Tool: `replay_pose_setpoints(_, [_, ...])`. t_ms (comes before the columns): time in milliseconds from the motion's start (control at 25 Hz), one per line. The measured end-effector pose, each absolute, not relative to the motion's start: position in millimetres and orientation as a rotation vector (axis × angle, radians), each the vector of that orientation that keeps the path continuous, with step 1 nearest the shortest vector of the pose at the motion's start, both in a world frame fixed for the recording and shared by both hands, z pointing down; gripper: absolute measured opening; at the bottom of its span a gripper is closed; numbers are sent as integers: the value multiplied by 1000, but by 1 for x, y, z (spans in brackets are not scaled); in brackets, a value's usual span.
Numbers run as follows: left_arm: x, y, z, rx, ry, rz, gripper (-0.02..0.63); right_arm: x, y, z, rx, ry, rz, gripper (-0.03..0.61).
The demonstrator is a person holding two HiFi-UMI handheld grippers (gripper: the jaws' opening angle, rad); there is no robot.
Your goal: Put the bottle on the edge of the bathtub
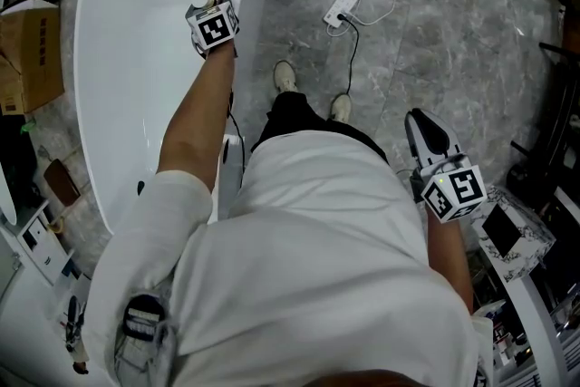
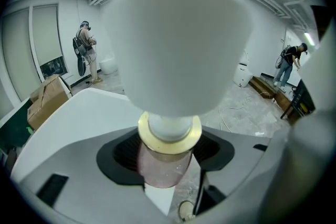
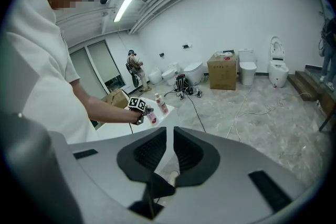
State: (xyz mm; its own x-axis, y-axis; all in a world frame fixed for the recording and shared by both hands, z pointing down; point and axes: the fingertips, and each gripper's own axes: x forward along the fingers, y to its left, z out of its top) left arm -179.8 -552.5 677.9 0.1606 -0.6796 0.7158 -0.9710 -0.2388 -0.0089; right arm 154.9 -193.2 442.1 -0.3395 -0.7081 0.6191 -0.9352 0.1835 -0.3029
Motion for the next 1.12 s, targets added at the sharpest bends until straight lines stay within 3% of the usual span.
replay_pose_setpoints(360, [-181,-532,662,1995,-1582,797,293,160,-187,441,1525,-2171,873,52])
replay_pose_setpoints(1120, [-187,-417,592,2047,-1610,690,296,152,-180,431,1302,-2421,690,39])
